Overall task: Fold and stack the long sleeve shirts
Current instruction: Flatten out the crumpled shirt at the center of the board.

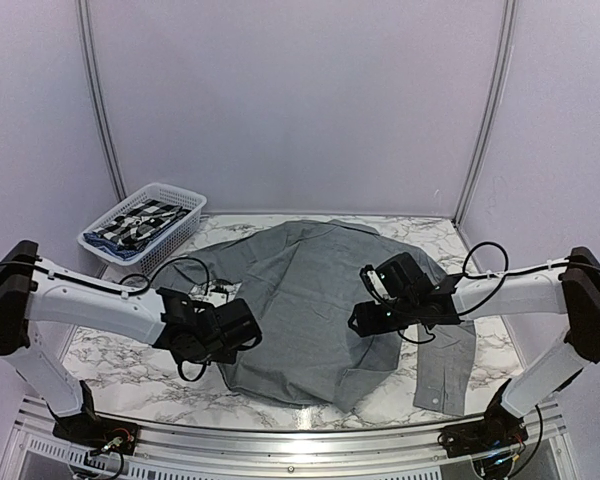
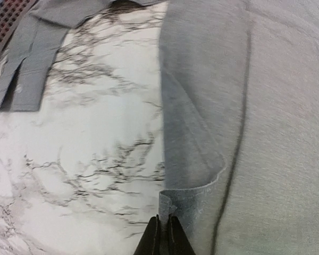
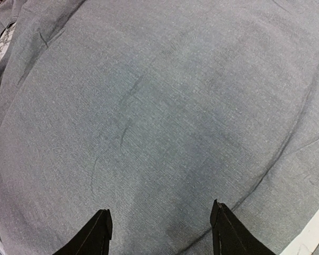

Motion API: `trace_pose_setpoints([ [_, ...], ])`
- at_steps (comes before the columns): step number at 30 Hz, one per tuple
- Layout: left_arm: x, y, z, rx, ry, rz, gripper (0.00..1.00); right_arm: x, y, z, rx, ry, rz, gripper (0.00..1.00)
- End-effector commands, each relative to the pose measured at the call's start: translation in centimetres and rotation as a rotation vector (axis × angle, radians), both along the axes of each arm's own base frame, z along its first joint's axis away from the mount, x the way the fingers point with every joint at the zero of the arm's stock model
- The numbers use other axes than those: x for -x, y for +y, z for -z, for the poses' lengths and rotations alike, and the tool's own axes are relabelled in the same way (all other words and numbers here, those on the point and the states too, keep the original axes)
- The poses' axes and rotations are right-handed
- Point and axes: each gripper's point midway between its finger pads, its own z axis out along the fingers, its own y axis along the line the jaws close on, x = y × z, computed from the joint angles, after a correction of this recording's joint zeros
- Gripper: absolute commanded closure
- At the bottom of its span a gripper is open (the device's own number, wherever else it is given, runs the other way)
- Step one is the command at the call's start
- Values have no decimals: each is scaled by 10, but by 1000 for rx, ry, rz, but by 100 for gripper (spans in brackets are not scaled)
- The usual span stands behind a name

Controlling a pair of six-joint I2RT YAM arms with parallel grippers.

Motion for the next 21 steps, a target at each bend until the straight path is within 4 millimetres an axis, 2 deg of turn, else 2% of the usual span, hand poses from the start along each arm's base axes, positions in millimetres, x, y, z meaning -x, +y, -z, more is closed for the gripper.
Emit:
trace_pose_setpoints([
  [1, -2, 61, 0, -16, -28, -175, 94, 1, 7, -6, -19, -15, -25, 41],
  [6, -5, 107, 11, -20, 0, -289, 94, 3, 5, -3, -15, -10, -25, 41],
  [10, -10, 125, 16, -2, 18, -333, 94, 10, 7, -2, -33, 8, -47, 40],
  [12, -14, 126, 16, 1, 26, -326, 91, 12, 6, -1, -32, 13, -49, 41],
  [14, -16, 122, 15, 2, 36, -310, 82, 14, 6, 0, -33, 16, -54, 41],
  [17, -18, 111, 9, 32, 50, -268, 62, 21, 10, -4, -34, 16, -77, 40],
  [19, -19, 101, -3, 61, 41, -221, 50, 25, 11, -5, -24, 14, -85, 40],
  [21, -19, 83, -21, 98, 15, -143, 43, 27, 9, -5, -17, 14, -79, 40],
])
